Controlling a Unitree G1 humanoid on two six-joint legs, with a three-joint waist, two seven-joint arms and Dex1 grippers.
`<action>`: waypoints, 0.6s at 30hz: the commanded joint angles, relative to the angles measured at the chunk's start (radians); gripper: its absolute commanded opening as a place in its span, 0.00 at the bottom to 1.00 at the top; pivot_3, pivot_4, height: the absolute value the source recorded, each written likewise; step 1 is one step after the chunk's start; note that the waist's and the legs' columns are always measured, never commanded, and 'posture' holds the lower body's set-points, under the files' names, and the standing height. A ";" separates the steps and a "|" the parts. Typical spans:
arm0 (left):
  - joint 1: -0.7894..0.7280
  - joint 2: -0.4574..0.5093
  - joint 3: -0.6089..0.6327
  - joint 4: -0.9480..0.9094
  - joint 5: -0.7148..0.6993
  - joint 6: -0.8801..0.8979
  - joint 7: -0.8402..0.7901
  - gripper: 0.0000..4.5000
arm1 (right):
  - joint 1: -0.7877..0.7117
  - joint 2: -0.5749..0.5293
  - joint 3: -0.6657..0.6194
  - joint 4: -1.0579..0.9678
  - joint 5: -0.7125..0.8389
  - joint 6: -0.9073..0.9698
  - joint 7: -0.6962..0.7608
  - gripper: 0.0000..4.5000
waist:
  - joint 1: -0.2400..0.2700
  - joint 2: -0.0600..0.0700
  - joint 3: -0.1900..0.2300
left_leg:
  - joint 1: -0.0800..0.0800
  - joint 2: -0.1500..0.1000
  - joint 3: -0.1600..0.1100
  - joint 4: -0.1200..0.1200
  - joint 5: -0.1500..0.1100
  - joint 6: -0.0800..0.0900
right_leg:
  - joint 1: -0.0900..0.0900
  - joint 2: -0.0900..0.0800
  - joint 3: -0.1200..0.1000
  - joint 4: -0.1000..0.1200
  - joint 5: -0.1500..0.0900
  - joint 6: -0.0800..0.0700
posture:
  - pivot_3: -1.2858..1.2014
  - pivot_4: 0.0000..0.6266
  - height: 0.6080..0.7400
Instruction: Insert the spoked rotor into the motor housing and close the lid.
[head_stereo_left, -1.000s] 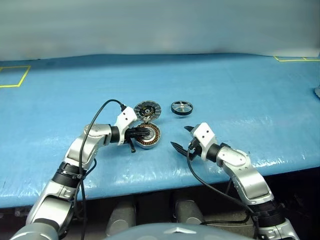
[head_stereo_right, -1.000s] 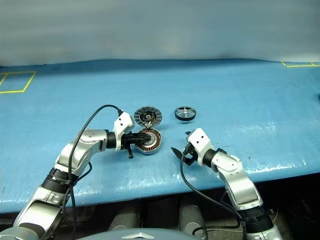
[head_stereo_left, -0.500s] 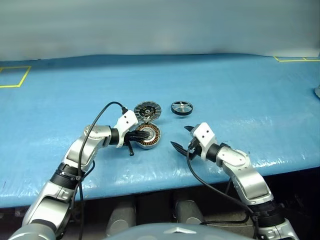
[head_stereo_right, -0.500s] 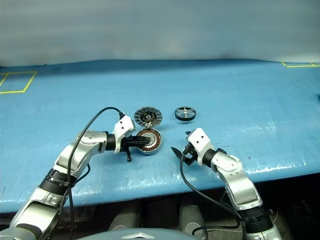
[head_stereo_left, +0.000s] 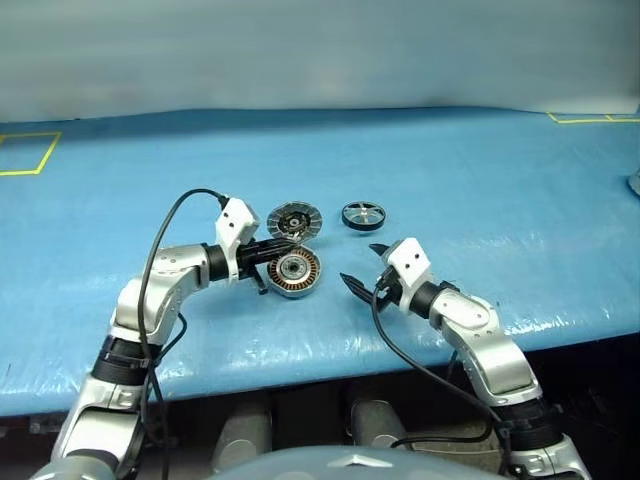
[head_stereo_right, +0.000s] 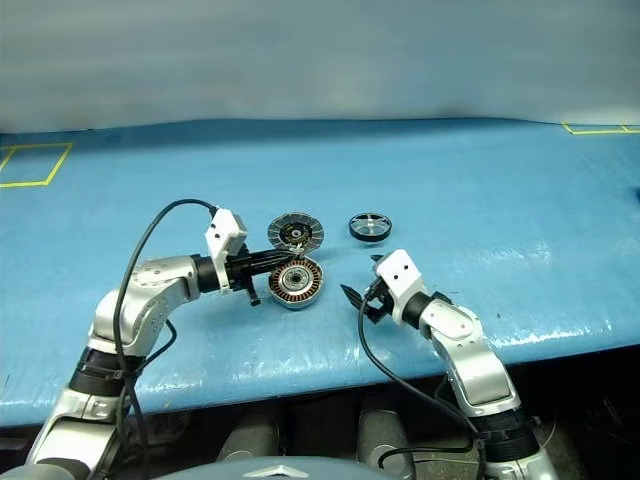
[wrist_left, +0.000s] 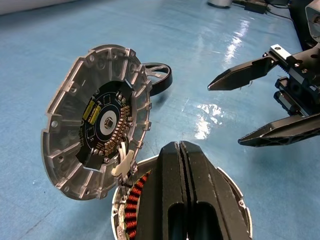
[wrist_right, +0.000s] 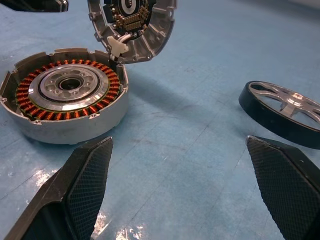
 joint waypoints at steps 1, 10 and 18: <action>0.052 0.027 -0.003 -0.077 -0.001 -0.010 0.000 0.01 | -0.052 0.013 -0.037 0.012 -0.003 0.007 -0.045 1.00 | 0.001 0.000 0.000 | 0.000 0.000 0.000 0.000 0.000 0.000 | 0.000 0.000 0.000 0.000 0.000 0.000 | 0.52 0.24 1.00; 0.164 0.027 -0.001 -0.142 0.027 -0.076 0.059 0.01 | -0.259 0.029 -0.046 0.203 -0.055 0.100 -0.136 1.00 | 0.003 0.000 0.000 | 0.000 0.000 0.001 0.001 0.000 0.000 | 0.000 0.000 0.001 0.000 -0.001 -0.004 | 0.52 0.24 1.00; 0.195 0.021 -0.006 -0.155 0.032 -0.103 0.094 0.01 | -0.463 0.052 -0.107 0.394 -0.008 0.137 -0.137 1.00 | 0.000 0.000 0.000 | 0.000 0.000 0.002 0.000 0.000 0.000 | -0.001 0.000 0.002 0.000 0.003 -0.007 | 0.52 0.24 1.00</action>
